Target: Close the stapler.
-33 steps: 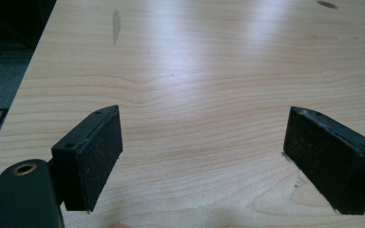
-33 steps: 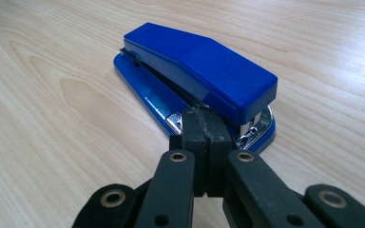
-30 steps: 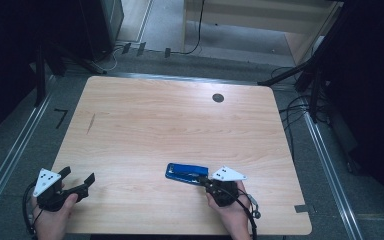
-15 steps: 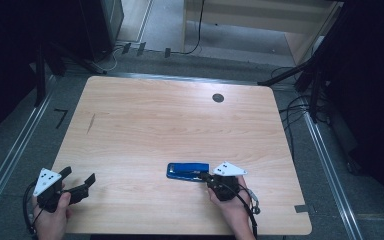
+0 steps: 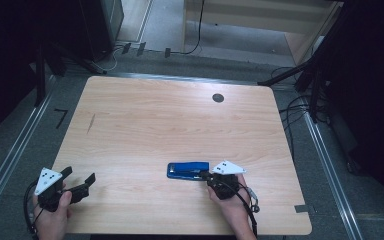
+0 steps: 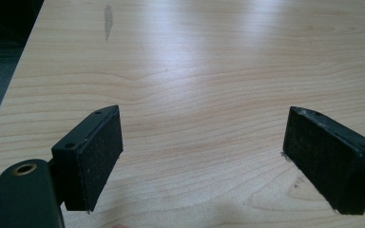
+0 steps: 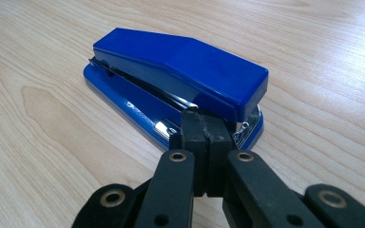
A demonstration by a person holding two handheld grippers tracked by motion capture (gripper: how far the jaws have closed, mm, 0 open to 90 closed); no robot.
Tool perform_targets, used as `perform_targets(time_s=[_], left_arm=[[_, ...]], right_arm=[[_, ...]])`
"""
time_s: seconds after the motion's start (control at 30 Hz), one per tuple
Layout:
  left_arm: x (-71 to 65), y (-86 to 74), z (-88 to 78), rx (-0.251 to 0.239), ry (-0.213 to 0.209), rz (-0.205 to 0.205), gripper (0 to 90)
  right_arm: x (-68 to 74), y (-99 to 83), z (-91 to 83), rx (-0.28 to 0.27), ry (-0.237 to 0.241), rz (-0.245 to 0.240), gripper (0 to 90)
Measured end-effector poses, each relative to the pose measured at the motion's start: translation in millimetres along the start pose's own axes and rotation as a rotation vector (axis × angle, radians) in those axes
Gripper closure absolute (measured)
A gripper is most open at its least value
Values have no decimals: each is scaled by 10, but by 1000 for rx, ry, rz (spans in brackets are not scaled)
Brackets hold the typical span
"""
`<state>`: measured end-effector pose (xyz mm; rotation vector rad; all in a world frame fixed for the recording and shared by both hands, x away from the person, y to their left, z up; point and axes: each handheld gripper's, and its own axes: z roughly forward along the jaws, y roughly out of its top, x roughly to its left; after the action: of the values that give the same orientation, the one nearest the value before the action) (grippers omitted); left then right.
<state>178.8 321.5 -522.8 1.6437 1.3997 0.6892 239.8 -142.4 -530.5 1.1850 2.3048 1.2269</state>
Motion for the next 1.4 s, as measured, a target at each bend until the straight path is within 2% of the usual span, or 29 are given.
perform_targets(time_s=[0.17, 0.23, 0.4, 0.5, 0.53, 0.57, 0.6, 0.77, 0.97, 1.1, 1.4], left_arm=[[4, 0, 0, 0, -3, -2, 138], [3, 0, 0, 1, -3, -1, 138], [3, 0, 1, 3, 0, -2, 139], [2, 0, 1, 3, 1, -2, 138], [3, 0, 1, 4, 0, -3, 138], [3, 0, 1, 4, 0, -3, 138], [2, 0, 2, 4, 1, -3, 138], [3, 0, 4, 4, 1, -5, 138], [3, 1, 8, 5, 0, -4, 138], [7, 1, 5, 4, -1, -6, 138], [3, 1, 7, 5, 0, -5, 139]], right_arm=[[5, 2, -53, -12, 27, 3, 900], [4, 7, -86, -15, 48, 3, 782], [-13, 14, -184, -21, 49, -3, 668], [-35, 23, -239, -30, 61, 2, 560], [-42, 24, -257, -41, 51, -3, 520], [-42, 24, -257, -41, 51, -3, 520], [-69, 23, -287, -68, 38, 0, 453], [-137, 8, -354, -103, -11, 12, 286], [-225, -26, -429, -107, -74, 33, 133], [-292, -58, -490, -104, -88, 58, 100], [-438, -175, -627, -121, -103, 83, 59]])
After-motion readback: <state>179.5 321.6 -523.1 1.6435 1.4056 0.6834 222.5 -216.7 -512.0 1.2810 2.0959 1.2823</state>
